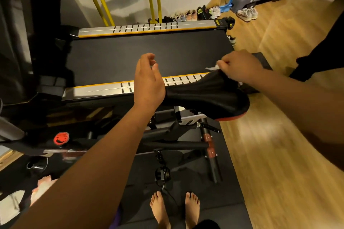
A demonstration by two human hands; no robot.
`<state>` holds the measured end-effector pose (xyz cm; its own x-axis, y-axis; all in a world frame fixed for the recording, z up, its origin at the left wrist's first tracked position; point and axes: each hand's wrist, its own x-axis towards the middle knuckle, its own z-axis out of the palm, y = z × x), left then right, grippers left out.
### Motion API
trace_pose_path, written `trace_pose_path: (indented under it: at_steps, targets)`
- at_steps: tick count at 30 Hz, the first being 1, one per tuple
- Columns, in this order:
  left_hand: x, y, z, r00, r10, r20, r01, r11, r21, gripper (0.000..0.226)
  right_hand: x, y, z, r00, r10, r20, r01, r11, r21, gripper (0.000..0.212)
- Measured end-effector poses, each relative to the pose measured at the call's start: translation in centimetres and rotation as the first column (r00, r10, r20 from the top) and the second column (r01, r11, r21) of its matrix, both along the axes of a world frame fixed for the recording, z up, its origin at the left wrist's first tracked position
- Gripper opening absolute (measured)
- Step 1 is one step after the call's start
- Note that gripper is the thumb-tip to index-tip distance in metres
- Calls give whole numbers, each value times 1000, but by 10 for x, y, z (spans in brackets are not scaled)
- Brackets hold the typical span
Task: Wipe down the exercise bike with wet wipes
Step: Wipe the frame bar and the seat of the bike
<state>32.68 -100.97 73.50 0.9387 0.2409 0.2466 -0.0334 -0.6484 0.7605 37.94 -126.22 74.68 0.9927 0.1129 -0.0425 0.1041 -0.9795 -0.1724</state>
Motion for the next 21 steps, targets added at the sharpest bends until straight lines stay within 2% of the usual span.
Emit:
trace_pose_path:
  at_steps: [3,6,8,10,14,16,18,21]
  targets:
    - [1,0,-2,1000,-3,4,3,1000,-10,29,-36,3,-22,954,-186,236,154,977,145,35]
    - [1,1,-1,1000,-4,8,4,1000,-16,28,-76,12,-28,923,-207,323,187,978,93,32]
    - [0,1,-2,1000,-15,8,16,1000,-24,28,-98,15,-30,924,-194,331,194,980,31,32]
    - [0,1,-2,1000,-28,6,28,999,-23,28,-117,18,-30,931,-211,298,209,977,38,32]
    - [2,2,-3,999,-42,21,43,999,-11,27,-125,53,-29,903,-366,224,357,931,80,27]
    - [3,3,-4,998,-60,34,61,998,-16,26,-127,98,-36,905,-333,266,321,943,89,26]
    - [3,4,-6,996,-80,51,81,996,-22,24,-133,141,-46,899,-269,346,225,961,163,28]
    - [4,5,-9,990,-129,51,131,991,-27,23,-137,138,-47,879,-192,436,153,980,123,38]
